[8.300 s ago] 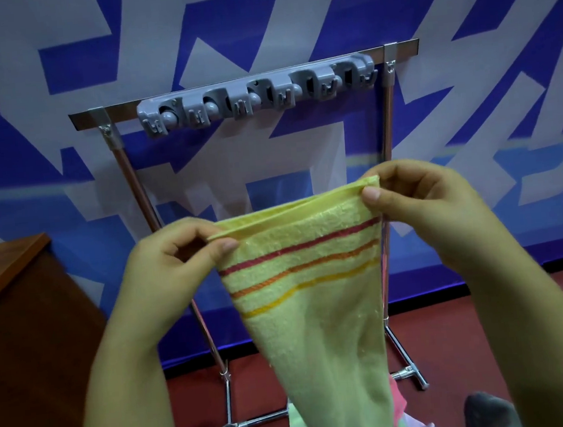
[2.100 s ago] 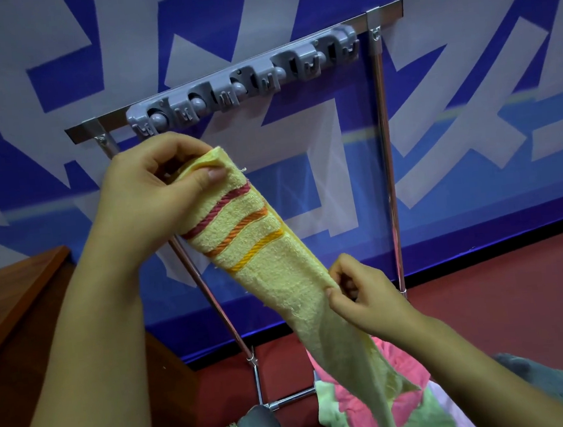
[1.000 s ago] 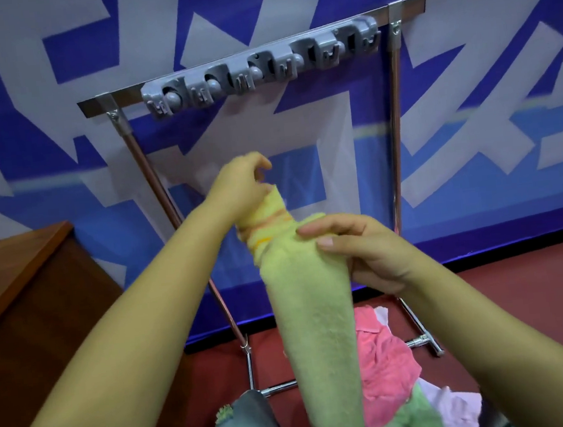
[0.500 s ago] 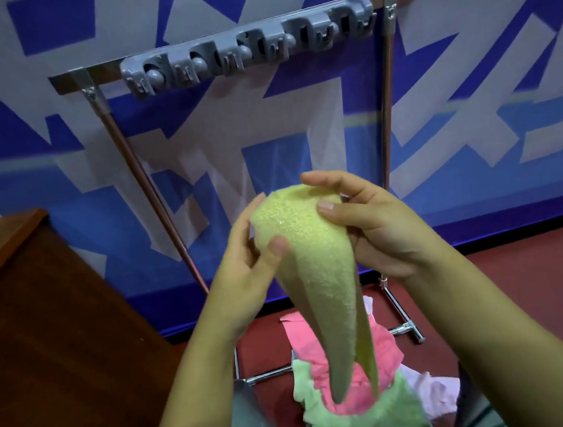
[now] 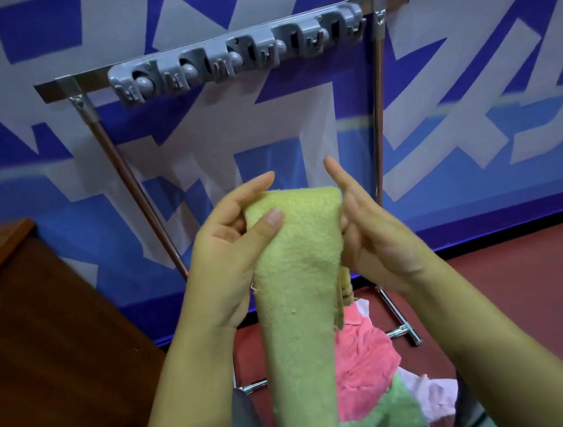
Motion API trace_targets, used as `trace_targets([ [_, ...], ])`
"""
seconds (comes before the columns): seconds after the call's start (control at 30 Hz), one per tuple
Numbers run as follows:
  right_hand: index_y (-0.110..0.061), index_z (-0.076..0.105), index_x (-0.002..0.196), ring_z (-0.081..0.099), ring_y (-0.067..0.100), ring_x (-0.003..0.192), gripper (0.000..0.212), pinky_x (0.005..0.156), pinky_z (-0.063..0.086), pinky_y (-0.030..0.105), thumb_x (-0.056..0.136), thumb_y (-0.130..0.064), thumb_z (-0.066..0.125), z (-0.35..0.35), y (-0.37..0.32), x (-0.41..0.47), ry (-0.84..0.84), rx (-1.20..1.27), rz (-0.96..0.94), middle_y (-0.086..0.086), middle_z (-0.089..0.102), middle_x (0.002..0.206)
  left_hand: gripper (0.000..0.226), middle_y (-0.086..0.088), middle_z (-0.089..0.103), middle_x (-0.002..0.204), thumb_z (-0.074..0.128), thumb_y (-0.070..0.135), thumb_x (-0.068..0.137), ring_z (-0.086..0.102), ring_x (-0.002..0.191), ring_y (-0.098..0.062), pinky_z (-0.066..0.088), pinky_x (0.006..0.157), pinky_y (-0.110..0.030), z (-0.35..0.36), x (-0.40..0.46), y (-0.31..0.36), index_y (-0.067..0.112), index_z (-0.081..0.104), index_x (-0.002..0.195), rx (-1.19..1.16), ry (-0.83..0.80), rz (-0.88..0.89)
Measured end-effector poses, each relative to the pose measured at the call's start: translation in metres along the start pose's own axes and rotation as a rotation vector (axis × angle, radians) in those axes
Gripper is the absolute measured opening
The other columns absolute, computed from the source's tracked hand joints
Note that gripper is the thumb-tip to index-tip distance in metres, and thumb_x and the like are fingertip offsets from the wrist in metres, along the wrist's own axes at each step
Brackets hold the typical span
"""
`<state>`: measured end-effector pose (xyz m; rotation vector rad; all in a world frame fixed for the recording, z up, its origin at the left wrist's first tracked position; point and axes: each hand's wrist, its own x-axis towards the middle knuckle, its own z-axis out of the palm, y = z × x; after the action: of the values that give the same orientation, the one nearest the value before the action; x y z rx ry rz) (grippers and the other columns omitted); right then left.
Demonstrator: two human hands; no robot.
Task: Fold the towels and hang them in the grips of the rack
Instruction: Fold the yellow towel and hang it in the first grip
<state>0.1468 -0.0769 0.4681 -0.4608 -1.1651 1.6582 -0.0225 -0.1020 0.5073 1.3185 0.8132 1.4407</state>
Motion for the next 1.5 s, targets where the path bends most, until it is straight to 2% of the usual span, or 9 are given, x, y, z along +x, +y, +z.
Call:
trace_targets([
  [0.07,-0.057,0.029,0.134,0.029,0.021,0.06,0.081,0.067,0.032,0.043,0.067,-0.049,0.074,0.002,0.004,-0.005,-0.031,-0.173,-0.058,0.01,0.032,0.065,0.034,0.004,0.069,0.083,0.065,0.011,0.07,0.066,0.08,-0.011,0.056,0.071,-0.024,0.0,0.002,0.002,0.023,0.069,0.102,0.006,0.008,-0.034],
  [0.13,-0.06,0.031,0.132,0.04,0.025,0.072,0.077,0.074,0.041,0.047,0.073,-0.035,0.074,0.007,0.005,-0.009,-0.06,-0.265,-0.136,0.015,0.042,0.076,0.035,-0.001,0.068,0.084,0.065,0.011,0.071,0.066,0.08,-0.014,0.057,0.072,-0.027,-0.001,0.003,0.002,0.02,0.068,0.105,-0.001,0.008,-0.076],
  [0.37,-0.032,0.058,0.117,0.06,-0.007,0.085,0.048,0.077,0.047,0.01,0.085,0.004,0.059,0.027,-0.008,-0.009,0.032,-0.491,-0.286,-0.022,0.068,0.088,0.043,-0.006,0.066,0.104,0.068,0.029,0.074,0.066,0.087,-0.015,0.056,0.074,-0.028,-0.014,0.006,0.003,0.025,0.064,0.116,-0.01,0.051,-0.134],
  [0.5,-0.024,0.06,0.113,0.062,-0.003,0.078,0.039,0.07,0.048,0.012,0.089,0.005,0.052,0.034,-0.015,0.0,0.046,-0.373,-0.293,-0.016,0.069,0.081,0.068,0.0,0.069,0.103,0.073,0.06,0.062,0.065,0.091,-0.015,0.054,0.079,-0.03,-0.02,0.003,0.001,0.042,0.053,0.125,0.001,-0.018,-0.112],
  [0.63,-0.023,0.056,0.121,0.061,0.005,0.082,0.039,0.073,0.05,0.018,0.089,-0.001,0.05,0.033,-0.022,0.007,0.009,-0.347,-0.301,-0.009,0.067,0.087,0.08,0.001,0.07,0.11,0.081,0.035,0.06,0.066,0.101,-0.016,0.055,0.078,-0.027,-0.017,0.0,-0.004,0.043,0.044,0.131,-0.028,-0.077,-0.053],
  [0.87,-0.023,0.038,0.135,0.058,-0.003,0.079,0.052,0.075,0.048,0.015,0.09,0.0,0.05,0.024,-0.038,0.002,-0.05,-0.415,-0.317,-0.016,0.062,0.08,0.055,-0.001,0.074,0.089,0.065,0.008,0.073,0.069,0.085,-0.014,0.056,0.07,-0.027,0.003,0.006,0.005,0.035,0.054,0.12,-0.064,-0.013,0.057],
  [0.97,-0.027,0.032,0.138,0.054,-0.004,0.073,0.061,0.073,0.047,0.012,0.088,0.001,0.054,0.019,-0.039,-0.001,-0.088,-0.452,-0.284,-0.019,0.057,0.072,0.049,-0.001,0.073,0.081,0.058,0.005,0.077,0.07,0.079,-0.014,0.056,0.067,-0.028,0.01,0.009,0.006,0.03,0.055,0.119,-0.093,-0.023,0.053],
  [1.1,-0.031,0.045,0.132,0.058,0.009,0.094,0.057,0.09,0.051,0.025,0.087,0.002,0.056,0.016,-0.034,-0.002,-0.041,-0.518,-0.249,-0.005,0.063,0.099,0.049,-0.001,0.071,0.08,0.06,0.006,0.075,0.068,0.076,-0.014,0.056,0.066,-0.028,0.011,0.008,0.005,0.029,0.057,0.119,-0.053,-0.011,0.042],
  [1.5,-0.026,0.057,0.121,0.06,-0.005,0.1,0.044,0.089,0.047,0.018,0.086,0.0,0.06,0.033,-0.032,-0.001,0.026,-0.79,-0.407,-0.019,0.063,0.109,0.043,0.009,0.07,0.079,0.067,0.016,0.076,0.066,0.081,-0.007,0.056,0.073,-0.024,-0.011,0.003,0.017,0.035,0.058,0.114,0.295,0.089,0.268],
])
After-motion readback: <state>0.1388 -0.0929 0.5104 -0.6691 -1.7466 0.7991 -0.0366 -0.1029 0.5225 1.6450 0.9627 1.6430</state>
